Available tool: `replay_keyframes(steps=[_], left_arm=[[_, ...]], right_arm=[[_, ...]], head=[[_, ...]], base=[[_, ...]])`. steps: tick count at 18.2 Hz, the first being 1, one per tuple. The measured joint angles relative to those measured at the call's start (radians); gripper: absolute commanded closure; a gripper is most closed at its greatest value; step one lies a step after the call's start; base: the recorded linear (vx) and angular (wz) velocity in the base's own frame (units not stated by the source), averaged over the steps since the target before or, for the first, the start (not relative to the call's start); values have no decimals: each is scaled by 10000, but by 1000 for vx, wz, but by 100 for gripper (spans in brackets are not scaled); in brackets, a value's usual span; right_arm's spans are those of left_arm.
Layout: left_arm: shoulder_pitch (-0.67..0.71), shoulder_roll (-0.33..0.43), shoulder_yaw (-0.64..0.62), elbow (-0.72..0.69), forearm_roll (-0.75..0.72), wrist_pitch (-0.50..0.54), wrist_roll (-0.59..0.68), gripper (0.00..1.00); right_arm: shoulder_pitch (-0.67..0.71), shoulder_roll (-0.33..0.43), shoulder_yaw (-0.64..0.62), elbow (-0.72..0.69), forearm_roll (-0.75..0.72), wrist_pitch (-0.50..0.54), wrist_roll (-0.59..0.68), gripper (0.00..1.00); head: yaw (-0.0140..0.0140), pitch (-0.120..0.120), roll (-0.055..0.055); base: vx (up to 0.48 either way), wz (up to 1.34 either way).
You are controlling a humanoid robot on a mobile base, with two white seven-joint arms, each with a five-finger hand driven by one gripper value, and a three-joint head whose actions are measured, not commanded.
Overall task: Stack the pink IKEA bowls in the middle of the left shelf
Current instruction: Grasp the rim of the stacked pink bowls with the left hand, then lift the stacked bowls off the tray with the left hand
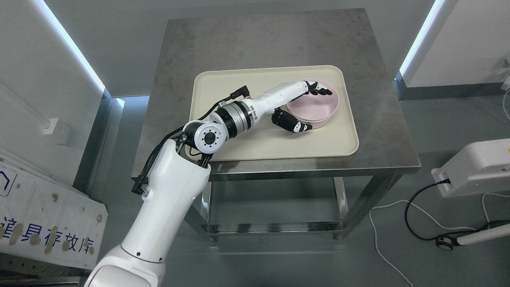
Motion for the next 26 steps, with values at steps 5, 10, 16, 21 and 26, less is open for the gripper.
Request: replay_keyframes(steps=[5,10,16,21,26], left_arm=[[128,195,20,-188,-447,49,-666,48],[166,232,62,-294,-942,-46,-767,76],[174,-38,489,-339,-1205,-1212,-277,100],[174,-190,1163,-383,-1230,-2616,-120,99],[291,-274,2246,-668,-1051,-4628,-183,99]], right_arm=[[0,0,0,0,0,0,0,0],[0,0,0,0,0,0,1,0],[0,0,0,0,0,0,1,0],[0,0,0,0,0,0,1,0],[-1,0,0,0,0,0,1,0]], head=[[0,0,0],[0,0,0],[0,0,0],[0,0,0],[0,0,0]], base=[[0,0],[0,0],[0,0],[0,0],[0,0]])
